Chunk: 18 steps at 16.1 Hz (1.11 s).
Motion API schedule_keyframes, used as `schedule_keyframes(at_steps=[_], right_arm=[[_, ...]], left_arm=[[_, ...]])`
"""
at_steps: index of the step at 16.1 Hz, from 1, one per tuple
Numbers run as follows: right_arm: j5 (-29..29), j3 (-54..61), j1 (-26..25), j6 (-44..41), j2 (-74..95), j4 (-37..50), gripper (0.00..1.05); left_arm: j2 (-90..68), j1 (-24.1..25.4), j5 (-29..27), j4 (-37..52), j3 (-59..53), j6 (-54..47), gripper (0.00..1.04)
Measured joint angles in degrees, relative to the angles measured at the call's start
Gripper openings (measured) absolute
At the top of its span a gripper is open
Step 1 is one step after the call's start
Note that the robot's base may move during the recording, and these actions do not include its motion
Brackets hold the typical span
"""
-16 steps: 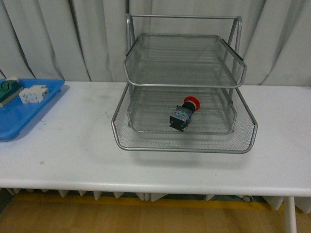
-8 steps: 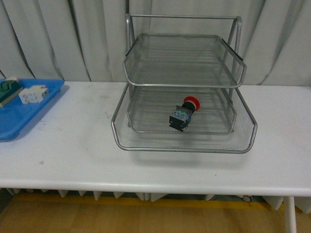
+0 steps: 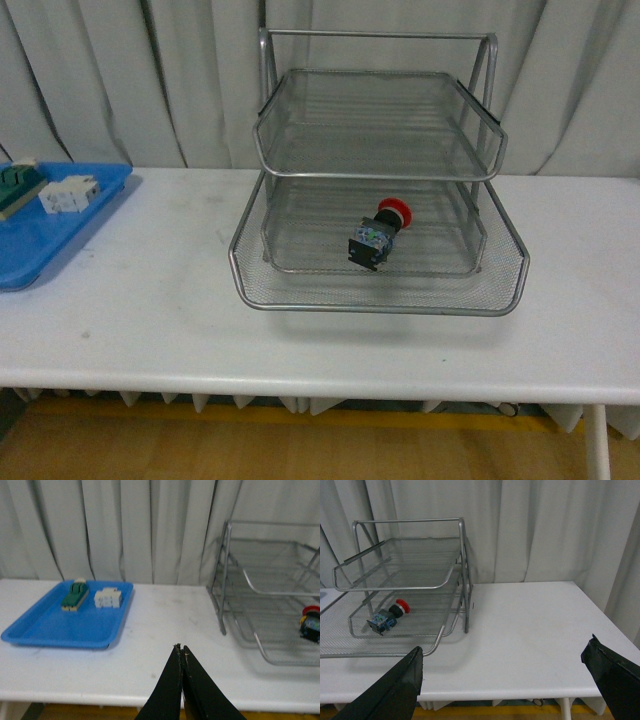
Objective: Place button on rack with both arms
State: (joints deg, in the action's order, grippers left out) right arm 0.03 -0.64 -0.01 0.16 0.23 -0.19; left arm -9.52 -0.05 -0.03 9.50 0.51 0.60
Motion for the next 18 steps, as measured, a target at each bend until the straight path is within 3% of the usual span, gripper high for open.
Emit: schedule_keyframes(at_steps=[1,8,9,16,18], right_arm=[[0.04,0.0,0.0,0.0,0.0,-0.02,0.98],[0.0,0.0,0.0,0.0,0.0,0.0,0.98],[0.0,0.0,0.0,0.0,0.0,0.0,0.98],[1.31,-0.72,0.0,0.44,1.05,-2.67,0.98],[0.07,-3.63,-4.59,1.11,18.47,11.08,0.98]], left_arm=[[5.6,0.02,0.13,-8.85,0.04,0.0,0.02],[9.03,0.04,0.02,-9.68,0.04,0.0,0.02],[9.03,0.04,0.0,-9.7,0.04,0.02,0.09],[9.03,0.04,0.02,-9.7,0.04,-0.04,1.0],[9.03,0.04,0.02,-9.7,0.04,-0.02,0.98]])
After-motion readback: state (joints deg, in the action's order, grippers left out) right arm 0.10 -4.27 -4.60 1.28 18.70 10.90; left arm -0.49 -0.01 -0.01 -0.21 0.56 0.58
